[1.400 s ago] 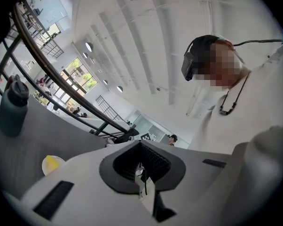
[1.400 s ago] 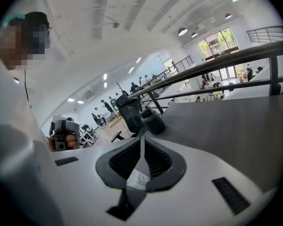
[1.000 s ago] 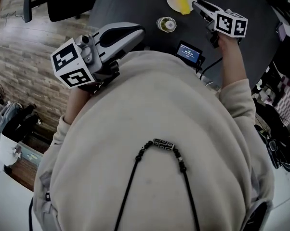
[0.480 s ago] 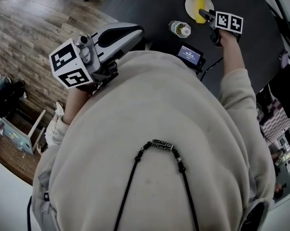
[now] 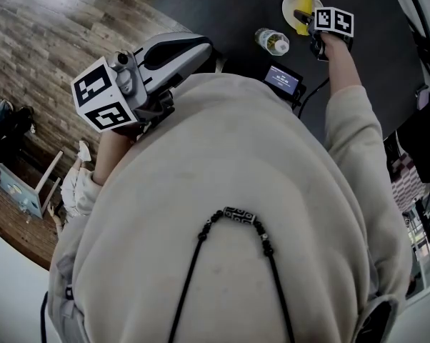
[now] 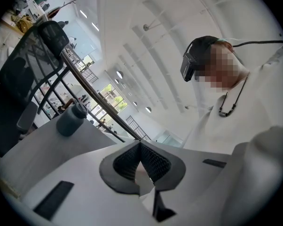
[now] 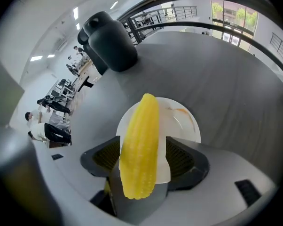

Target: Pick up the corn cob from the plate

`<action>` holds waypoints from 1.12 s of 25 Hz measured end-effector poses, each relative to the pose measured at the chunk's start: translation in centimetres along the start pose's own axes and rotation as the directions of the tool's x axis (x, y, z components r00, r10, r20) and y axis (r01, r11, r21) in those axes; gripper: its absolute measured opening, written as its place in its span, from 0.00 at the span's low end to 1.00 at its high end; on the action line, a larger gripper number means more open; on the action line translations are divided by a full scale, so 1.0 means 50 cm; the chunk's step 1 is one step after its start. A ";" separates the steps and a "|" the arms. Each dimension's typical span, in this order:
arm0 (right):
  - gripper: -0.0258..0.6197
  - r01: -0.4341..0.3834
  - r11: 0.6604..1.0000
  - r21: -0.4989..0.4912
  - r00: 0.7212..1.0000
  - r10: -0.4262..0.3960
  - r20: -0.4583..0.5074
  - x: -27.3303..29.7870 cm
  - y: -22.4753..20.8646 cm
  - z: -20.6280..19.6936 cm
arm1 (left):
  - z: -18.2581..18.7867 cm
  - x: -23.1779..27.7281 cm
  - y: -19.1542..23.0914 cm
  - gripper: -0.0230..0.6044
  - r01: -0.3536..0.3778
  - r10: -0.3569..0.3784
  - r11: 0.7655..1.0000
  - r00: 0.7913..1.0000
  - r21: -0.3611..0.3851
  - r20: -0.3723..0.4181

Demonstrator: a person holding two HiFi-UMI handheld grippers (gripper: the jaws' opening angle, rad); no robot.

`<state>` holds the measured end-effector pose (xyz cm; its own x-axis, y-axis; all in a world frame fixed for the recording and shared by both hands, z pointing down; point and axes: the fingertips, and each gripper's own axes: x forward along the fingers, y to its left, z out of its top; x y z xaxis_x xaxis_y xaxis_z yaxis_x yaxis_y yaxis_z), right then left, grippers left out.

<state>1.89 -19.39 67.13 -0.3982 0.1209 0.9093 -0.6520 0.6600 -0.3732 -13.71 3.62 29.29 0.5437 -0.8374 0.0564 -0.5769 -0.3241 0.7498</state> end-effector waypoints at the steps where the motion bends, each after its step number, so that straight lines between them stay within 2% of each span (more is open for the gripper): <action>1: 0.49 0.009 1.000 0.000 1.000 -0.009 -0.015 0.007 -0.002 -0.002 | 0.000 -0.001 0.002 0.04 -0.003 0.003 1.000 1.000 -0.002 0.002; 7: 0.50 0.036 0.999 -0.021 0.998 -0.037 -0.059 0.028 0.005 0.006 | 0.005 -0.009 0.006 0.04 -0.013 0.013 1.000 1.000 -0.013 0.009; 14: 0.47 0.140 0.983 -0.122 0.987 -0.149 -0.068 0.033 -0.014 0.001 | -0.007 -0.003 0.006 0.04 -0.010 0.010 1.000 1.000 -0.019 0.008; 28: 0.45 0.112 0.987 -0.112 0.991 -0.119 -0.058 0.025 -0.007 0.009 | -0.007 0.004 -0.004 0.04 -0.002 0.001 1.000 1.000 -0.019 -0.013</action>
<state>1.33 -19.83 68.33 -0.2797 0.0843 0.9564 -0.6164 0.7480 -0.2462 -13.30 3.68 29.37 0.5511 -0.8318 0.0663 -0.5662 -0.3144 0.7619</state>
